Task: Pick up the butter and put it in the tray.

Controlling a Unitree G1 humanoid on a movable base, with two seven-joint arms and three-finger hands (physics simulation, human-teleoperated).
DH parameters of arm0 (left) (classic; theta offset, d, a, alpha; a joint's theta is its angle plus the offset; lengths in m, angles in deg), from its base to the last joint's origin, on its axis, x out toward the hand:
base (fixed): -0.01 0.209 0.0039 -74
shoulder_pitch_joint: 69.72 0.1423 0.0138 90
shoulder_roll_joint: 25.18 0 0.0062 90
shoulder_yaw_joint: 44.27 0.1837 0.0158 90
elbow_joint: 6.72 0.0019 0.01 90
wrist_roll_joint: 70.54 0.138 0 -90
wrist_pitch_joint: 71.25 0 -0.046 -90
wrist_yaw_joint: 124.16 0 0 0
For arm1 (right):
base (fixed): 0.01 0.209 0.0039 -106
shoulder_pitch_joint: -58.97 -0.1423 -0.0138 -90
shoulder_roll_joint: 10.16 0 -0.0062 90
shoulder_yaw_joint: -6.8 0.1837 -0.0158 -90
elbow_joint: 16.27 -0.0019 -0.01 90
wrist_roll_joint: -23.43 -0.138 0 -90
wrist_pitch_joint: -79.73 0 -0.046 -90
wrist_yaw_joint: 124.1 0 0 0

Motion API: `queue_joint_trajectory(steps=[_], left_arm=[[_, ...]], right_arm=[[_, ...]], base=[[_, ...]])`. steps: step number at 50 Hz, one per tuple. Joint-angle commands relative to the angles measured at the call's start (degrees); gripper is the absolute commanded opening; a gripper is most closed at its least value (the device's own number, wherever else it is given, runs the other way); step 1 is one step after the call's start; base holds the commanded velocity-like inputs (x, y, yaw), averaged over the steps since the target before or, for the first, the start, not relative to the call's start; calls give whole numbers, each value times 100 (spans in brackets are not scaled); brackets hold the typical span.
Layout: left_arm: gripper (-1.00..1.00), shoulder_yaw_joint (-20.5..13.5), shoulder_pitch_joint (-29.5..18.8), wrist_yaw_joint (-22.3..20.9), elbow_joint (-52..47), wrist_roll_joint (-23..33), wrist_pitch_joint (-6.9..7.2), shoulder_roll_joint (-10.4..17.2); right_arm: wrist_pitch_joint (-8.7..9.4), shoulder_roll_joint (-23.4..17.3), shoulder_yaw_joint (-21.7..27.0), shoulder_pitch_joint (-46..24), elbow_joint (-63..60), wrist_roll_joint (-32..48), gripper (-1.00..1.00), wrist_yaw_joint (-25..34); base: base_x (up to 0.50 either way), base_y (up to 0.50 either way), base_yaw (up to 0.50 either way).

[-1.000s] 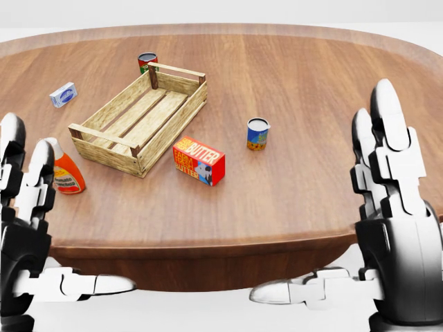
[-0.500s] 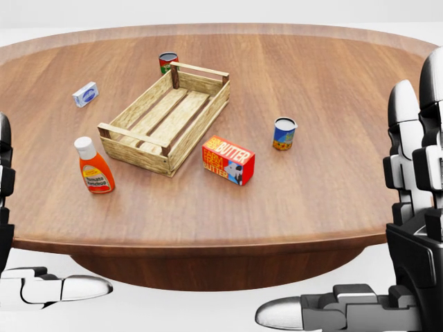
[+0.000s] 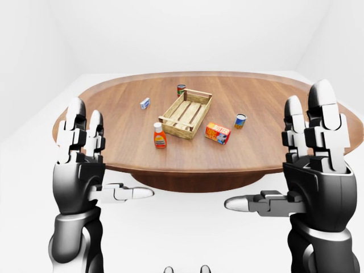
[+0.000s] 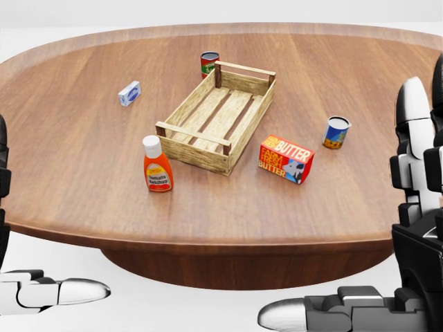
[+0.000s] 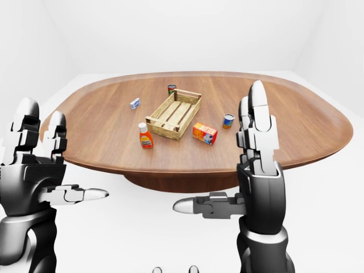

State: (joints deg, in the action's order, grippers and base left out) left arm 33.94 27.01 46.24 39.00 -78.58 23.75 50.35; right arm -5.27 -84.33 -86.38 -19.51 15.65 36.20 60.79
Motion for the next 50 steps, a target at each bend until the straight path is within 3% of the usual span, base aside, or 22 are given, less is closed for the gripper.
queue_joint_trajectory(steps=[1, 8, 50], left_arm=[[100, 50, 24, -28, -33, 25, 0, -38], [100, -8, -23, -18, 23, -10, 0, -31], [100, -70, -86, 1, 34, -65, 0, 4]], right_arm=[[0, 58, 219, -128, 4, -218, 100, -75], [0, 1, 170, -134, -28, -293, 100, -161], [0, 7, 156, -77, 33, -365, 100, -193]], base=[[0, 0, 0], [5, 0, 0], [50, 6, 0]])
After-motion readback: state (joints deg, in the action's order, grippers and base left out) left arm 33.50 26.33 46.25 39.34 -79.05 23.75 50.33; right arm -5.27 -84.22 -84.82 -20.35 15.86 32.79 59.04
